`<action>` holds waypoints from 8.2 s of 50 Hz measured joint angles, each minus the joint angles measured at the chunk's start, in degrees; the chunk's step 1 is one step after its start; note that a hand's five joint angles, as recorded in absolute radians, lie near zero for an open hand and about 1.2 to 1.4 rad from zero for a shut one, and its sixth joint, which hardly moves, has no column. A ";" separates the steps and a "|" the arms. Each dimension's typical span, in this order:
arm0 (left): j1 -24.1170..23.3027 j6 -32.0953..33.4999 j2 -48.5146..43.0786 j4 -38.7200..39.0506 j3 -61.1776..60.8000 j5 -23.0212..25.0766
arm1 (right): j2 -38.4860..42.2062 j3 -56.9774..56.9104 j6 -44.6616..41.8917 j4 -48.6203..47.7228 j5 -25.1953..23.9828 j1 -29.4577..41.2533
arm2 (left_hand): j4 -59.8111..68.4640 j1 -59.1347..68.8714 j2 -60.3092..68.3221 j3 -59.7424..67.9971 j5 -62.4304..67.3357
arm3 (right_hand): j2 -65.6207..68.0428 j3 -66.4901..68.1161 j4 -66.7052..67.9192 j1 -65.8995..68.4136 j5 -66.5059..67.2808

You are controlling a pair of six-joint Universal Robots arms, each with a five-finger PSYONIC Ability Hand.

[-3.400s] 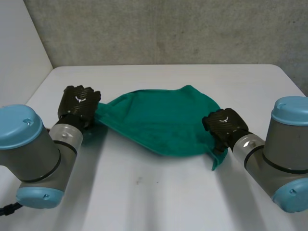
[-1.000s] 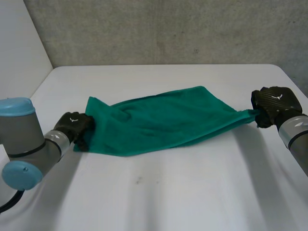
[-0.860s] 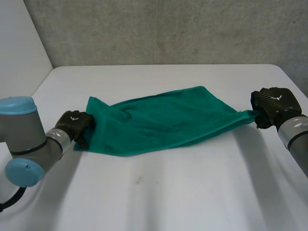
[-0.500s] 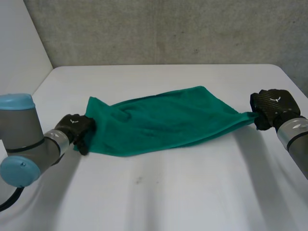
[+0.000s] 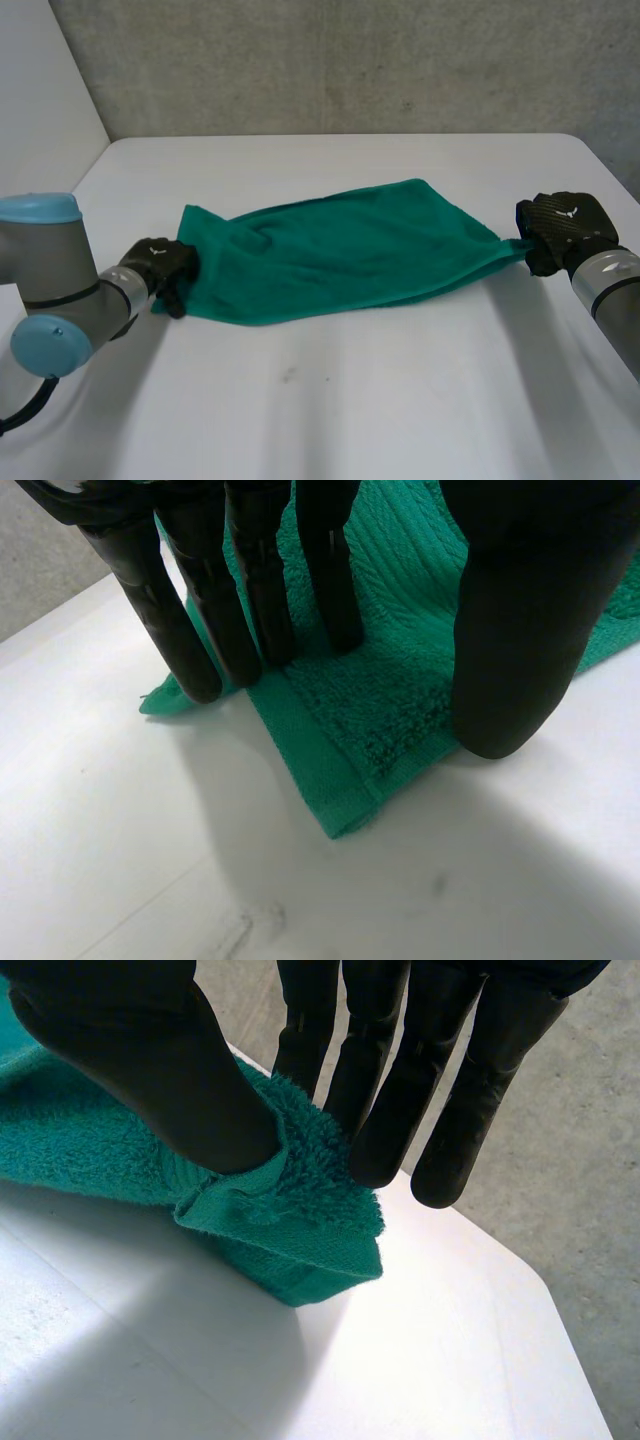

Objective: Fold the towel.

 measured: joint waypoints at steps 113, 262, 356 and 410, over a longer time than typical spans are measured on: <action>-4.88 -0.17 13.29 20.41 -12.08 -11.30 | 10.32 -12.26 -12.19 5.03 5.29 6.80 | 32.38 27.48 32.43 32.33 29.93 | 0.00 0.35 0.01 0.00 0.23; -10.14 15.54 13.01 29.44 -15.96 -11.00 | 12.66 -6.14 -11.12 4.69 -11.34 -17.48 | -22.62 -22.39 -22.54 -22.06 -22.46 | -19.38 -20.68 -21.41 -14.00 -19.75; -9.90 15.36 13.41 29.29 -17.08 -11.33 | 10.80 -16.78 -16.39 2.12 -8.48 -13.93 | -23.06 -22.40 -22.86 -22.06 -22.48 | -0.02 0.23 -0.12 0.66 -0.49; -15.99 15.36 16.92 29.47 -16.75 -11.26 | 13.15 -12.08 0.98 11.38 -5.81 13.14 | -23.06 -22.40 -23.00 -22.06 -22.47 | -46.64 -47.12 -47.82 -36.68 -45.86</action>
